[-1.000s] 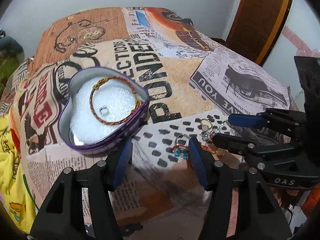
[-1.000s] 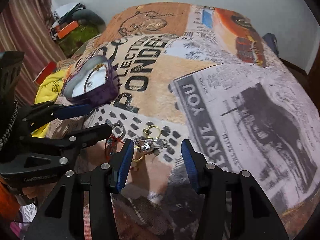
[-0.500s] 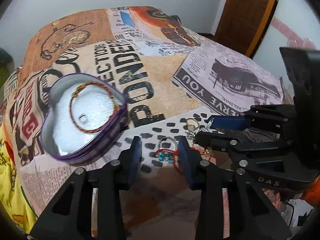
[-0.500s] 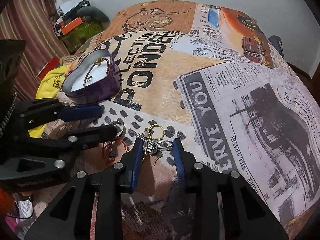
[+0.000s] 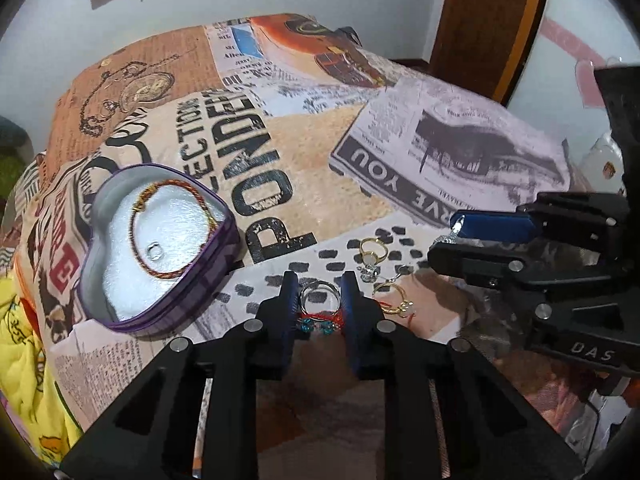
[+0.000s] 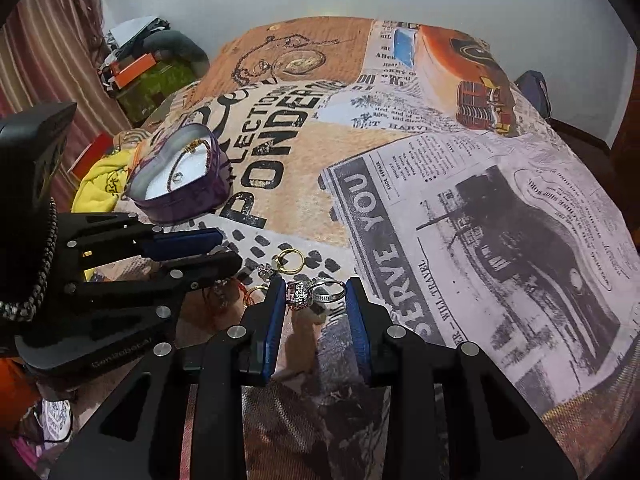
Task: Organize jewelry
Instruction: 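Carry both held rings over the heart tin with both grippers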
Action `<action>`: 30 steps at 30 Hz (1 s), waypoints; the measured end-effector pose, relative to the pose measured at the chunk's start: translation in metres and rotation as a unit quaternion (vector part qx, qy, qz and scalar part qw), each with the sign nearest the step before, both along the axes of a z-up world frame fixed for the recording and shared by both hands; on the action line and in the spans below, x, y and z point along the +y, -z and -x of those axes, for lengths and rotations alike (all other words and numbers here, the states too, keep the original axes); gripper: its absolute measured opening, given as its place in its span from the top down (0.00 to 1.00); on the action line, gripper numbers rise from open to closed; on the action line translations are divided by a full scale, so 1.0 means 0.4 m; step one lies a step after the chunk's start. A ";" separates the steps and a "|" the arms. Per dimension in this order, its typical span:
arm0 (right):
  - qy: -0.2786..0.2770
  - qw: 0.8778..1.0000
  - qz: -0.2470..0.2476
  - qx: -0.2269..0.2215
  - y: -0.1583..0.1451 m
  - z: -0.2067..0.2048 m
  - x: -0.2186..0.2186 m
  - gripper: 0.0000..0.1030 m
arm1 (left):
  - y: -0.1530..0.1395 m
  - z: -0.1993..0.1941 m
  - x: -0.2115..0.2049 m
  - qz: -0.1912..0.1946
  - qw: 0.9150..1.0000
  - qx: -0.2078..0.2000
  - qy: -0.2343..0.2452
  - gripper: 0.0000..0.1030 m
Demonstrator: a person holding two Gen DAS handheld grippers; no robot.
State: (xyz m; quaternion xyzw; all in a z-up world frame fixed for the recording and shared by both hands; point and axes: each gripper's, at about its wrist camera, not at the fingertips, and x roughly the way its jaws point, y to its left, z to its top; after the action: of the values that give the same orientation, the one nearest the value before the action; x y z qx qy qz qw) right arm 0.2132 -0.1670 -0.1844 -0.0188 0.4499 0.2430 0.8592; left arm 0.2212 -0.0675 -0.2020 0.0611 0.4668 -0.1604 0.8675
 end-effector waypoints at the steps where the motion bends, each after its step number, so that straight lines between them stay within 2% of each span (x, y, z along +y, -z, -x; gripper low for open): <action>1: 0.001 1.000 -0.001 -0.002 -0.004 0.000 -0.001 0.73 | -0.010 0.004 0.004 0.005 1.000 -0.004 -0.003 0.80; 19: 0.008 0.998 -0.036 -0.054 -0.128 0.032 0.001 0.73 | -0.187 0.087 0.080 0.046 0.994 -0.082 -0.059 0.80; 30: -0.021 0.996 -0.053 -0.074 -0.172 0.010 0.084 0.73 | -0.213 0.091 0.186 0.052 0.988 -0.104 -0.097 0.80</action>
State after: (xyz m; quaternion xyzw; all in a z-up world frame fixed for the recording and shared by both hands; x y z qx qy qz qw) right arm 0.2092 -0.1333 -0.1155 -0.0010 0.3713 0.2825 0.8845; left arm 0.1848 0.0069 -0.1168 -0.0136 0.3686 -0.0920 0.9249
